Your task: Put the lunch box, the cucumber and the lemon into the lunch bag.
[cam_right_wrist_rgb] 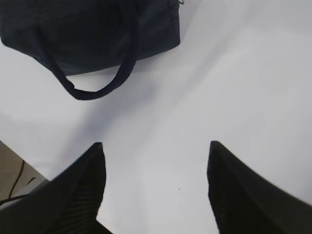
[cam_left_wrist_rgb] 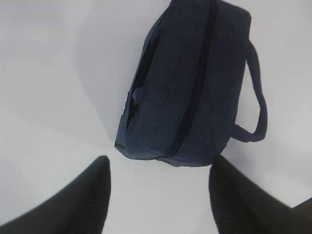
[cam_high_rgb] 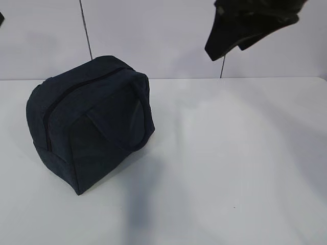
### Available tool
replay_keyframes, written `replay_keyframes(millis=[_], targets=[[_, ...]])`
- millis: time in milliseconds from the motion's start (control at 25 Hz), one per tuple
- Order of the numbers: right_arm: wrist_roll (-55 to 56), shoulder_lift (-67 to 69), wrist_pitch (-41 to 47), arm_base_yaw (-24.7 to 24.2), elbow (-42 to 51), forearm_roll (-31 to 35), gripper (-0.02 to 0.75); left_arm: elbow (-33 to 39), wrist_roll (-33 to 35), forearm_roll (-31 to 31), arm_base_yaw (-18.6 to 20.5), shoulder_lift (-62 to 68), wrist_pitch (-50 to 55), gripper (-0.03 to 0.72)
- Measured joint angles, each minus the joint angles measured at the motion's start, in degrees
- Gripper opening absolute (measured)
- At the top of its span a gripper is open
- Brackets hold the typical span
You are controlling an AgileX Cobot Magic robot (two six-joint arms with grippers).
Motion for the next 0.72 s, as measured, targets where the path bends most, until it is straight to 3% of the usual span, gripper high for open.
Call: replay_keyframes(millis=[280, 720], targets=[[1.5, -16.4, 0.1, 0.1, 12.6, -3.2, 0.497, 6.2, -1.1, -0.3, 0.0, -16.0, 0.6, 0.463], [7.6, -48.0, 0.5, 0.1, 33.9, -7.9, 0.497, 34.0, -3.5, -0.6, 0.0, -45.5, 1.1, 0.463]])
